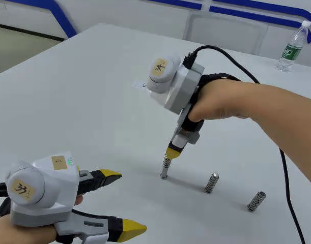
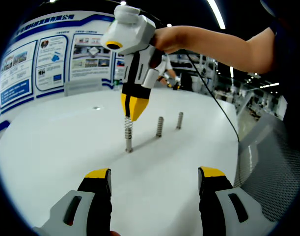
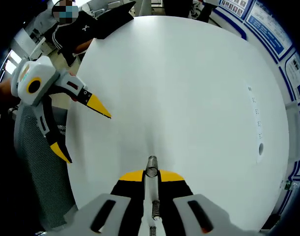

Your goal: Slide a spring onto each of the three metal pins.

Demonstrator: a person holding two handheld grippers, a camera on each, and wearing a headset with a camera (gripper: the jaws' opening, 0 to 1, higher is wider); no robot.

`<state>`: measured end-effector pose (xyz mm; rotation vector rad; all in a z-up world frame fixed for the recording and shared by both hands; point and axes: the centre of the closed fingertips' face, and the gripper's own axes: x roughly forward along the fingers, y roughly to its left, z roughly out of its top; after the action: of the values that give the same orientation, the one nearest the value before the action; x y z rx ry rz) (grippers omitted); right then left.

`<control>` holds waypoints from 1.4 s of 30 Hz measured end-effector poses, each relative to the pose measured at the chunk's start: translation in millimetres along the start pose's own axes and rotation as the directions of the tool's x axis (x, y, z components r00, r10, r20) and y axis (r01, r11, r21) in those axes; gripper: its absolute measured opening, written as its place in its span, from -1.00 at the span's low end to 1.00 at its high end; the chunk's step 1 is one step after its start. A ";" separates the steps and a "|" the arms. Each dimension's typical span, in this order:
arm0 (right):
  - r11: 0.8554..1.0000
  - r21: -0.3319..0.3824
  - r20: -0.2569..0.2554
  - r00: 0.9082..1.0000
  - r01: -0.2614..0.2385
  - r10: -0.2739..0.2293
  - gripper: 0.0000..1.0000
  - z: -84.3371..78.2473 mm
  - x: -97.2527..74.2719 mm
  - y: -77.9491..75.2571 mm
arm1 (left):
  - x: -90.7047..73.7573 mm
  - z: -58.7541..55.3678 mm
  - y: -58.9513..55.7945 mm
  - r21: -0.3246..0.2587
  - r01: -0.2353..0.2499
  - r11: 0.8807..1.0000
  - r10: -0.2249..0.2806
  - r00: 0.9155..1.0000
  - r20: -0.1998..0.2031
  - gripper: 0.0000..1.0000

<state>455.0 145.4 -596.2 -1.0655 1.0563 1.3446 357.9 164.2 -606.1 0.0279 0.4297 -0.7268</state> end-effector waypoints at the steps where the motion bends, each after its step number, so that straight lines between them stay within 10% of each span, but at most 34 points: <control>1: 1.000 0.004 -0.001 1.000 0.000 0.000 -0.78 -0.8 4.8 -1.7 | 0.0 0.0 0.2 -0.001 0.000 1.000 0.000 1.000 0.000 0.47; 17: 0.999 0.047 0.001 1.000 -0.009 0.009 -0.77 -9.0 31.9 -2.2 | 1.3 -0.4 -0.3 -0.001 0.001 1.000 -0.001 1.000 -0.005 0.47; 42: 0.999 0.019 0.109 0.993 0.051 -0.052 -0.49 -16.9 8.8 1.6 | 2.8 6.5 -0.2 0.016 0.006 1.000 -0.006 1.000 -0.007 0.47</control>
<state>453.7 130.6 -608.3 -0.9896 0.9514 1.3355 362.1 161.2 -601.2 0.0442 0.4309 -0.7358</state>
